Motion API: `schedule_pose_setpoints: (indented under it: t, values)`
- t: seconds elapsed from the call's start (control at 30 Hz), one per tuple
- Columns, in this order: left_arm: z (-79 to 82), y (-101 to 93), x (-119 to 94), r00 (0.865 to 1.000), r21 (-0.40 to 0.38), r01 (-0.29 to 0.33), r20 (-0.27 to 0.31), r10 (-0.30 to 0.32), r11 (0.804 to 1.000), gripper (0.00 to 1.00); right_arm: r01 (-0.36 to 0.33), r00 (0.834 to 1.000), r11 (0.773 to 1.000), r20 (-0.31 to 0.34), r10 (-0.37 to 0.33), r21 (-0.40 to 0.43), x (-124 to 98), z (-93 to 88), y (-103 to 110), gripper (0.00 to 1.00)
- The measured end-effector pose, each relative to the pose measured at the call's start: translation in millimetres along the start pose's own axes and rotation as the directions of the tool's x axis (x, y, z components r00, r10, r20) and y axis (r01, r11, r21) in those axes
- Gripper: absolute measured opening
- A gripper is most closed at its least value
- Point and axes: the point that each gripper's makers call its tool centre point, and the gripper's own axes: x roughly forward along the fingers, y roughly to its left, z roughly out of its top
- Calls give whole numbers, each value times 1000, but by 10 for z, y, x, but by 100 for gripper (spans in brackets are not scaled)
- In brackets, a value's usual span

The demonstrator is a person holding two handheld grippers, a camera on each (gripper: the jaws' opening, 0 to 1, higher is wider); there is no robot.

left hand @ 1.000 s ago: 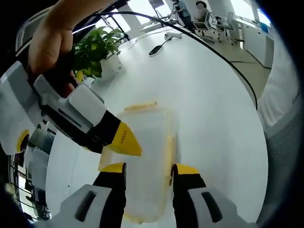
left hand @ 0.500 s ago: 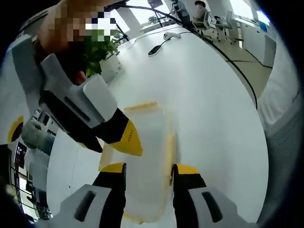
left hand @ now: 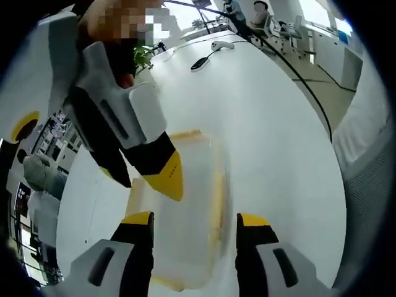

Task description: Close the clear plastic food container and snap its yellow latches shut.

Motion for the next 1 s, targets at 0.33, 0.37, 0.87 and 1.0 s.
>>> schedule_pose_setpoints:
  t: [0.33, 0.37, 0.87, 1.0]
  values:
    - [-54, 55, -71, 1000, -51, 7, -26, -9, 999, 43, 9, 1000, 1000, 5, -9, -21, -2, 16, 50, 37]
    - [-61, 64, -77, 1000, -49, 7, -29, -8, 999, 43, 9, 1000, 1000, 6, -9, -22, -2, 16, 50, 37]
    - [-85, 209, -183, 998, -23, 46, -44, -47, 999, 49, 23, 999, 999, 33, -22, -42, -13, 20, 61, 36]
    - [-86, 258, -226, 997, -44, 70, -38, -72, 997, 51, 25, 999, 998, 48, -22, -54, -16, 25, 64, 36]
